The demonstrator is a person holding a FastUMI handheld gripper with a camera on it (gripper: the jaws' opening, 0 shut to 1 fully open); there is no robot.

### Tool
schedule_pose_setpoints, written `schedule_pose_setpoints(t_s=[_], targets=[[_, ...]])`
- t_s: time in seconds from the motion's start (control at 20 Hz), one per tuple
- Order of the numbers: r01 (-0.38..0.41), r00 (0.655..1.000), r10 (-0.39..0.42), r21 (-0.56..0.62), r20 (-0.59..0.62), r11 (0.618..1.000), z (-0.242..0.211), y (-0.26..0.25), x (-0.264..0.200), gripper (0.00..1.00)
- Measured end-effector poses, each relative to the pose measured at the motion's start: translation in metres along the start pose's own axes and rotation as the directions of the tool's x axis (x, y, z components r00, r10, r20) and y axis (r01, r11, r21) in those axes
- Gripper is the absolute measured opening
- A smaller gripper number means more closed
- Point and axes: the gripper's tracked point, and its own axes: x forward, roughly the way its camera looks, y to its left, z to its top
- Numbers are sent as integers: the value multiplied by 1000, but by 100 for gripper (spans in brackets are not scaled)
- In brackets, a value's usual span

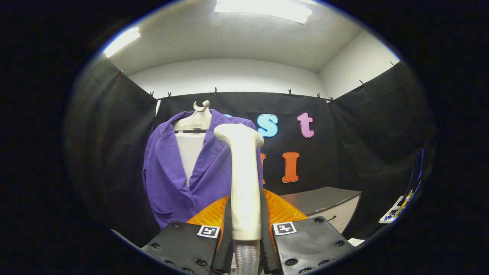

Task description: Iron the clothes twice with a garment steamer, once on the left side and once on the right side.

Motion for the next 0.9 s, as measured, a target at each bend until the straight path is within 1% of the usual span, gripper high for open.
schedule_pose_setpoints(t_s=[0.15, 0.3, 0.4, 0.6, 0.9], targets=[[-31, 1000, 31, 7, -2, 999, -10, 34, -15, 37], [-49, 999, 49, 6, -12, 999, -22, 51, -19, 37], [-26, 1000, 26, 0, -13, 1000, -27, 49, -14, 37], [5, 999, -4, 30, -34, 1000, -40, 49, 9, 37], [34, 998, -34, -15, -49, 999, -47, 46, 41, 37]])
